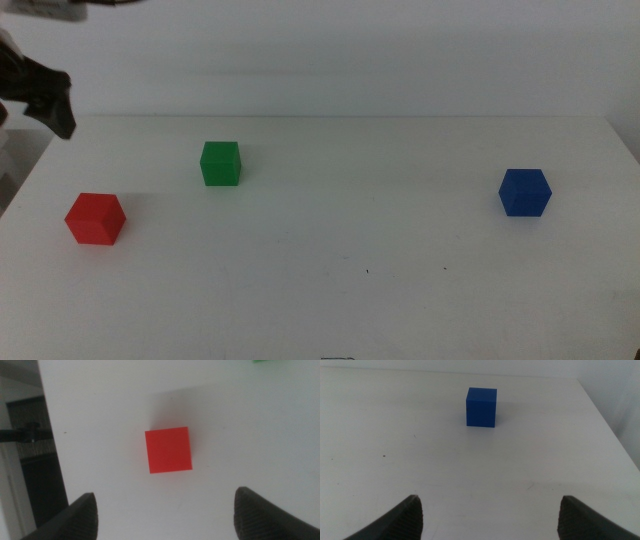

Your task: Stack red cubes first, then green, then blue cubes in a specific spot.

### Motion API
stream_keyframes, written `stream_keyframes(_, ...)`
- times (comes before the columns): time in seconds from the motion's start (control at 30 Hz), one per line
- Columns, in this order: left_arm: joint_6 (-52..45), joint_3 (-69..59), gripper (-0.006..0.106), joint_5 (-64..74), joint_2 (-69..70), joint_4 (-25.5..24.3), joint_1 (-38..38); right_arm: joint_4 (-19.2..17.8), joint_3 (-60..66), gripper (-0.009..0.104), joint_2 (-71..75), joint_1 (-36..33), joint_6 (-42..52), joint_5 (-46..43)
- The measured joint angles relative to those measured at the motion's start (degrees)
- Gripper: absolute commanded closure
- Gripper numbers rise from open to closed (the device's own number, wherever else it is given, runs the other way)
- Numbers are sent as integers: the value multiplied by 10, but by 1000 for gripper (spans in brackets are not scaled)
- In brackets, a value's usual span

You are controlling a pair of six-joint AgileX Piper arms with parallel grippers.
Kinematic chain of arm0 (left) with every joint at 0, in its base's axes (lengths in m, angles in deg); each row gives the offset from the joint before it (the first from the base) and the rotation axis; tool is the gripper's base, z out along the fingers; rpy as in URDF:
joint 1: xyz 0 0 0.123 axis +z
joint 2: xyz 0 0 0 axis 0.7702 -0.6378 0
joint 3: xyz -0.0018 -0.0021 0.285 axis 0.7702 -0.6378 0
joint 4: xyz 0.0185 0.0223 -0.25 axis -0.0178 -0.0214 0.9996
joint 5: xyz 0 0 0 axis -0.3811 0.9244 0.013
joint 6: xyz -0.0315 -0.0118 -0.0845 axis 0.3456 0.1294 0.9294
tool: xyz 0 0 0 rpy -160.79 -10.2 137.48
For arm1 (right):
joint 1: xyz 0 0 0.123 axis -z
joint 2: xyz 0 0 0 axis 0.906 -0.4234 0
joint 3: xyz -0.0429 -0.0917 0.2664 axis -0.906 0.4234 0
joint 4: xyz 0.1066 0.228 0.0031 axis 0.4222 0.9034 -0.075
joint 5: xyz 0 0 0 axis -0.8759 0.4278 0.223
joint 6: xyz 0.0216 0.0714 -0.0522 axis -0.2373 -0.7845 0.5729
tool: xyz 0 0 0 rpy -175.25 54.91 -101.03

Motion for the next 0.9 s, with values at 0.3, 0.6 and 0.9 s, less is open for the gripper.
stream_keyframes(0.3, -30, 9, 8, -3, -121, -5, 1, 0, 0, 6, 0, 0, 0, 0)
stream_keyframes(0.6, -36, 9, 8, -13, -202, -1, 1, 0, 0, 6, 0, 0, 0, 0)
stream_keyframes(0.9, -38, 9, 8, -40, -245, 9, 1, 0, 0, 6, 0, 0, 0, 0)
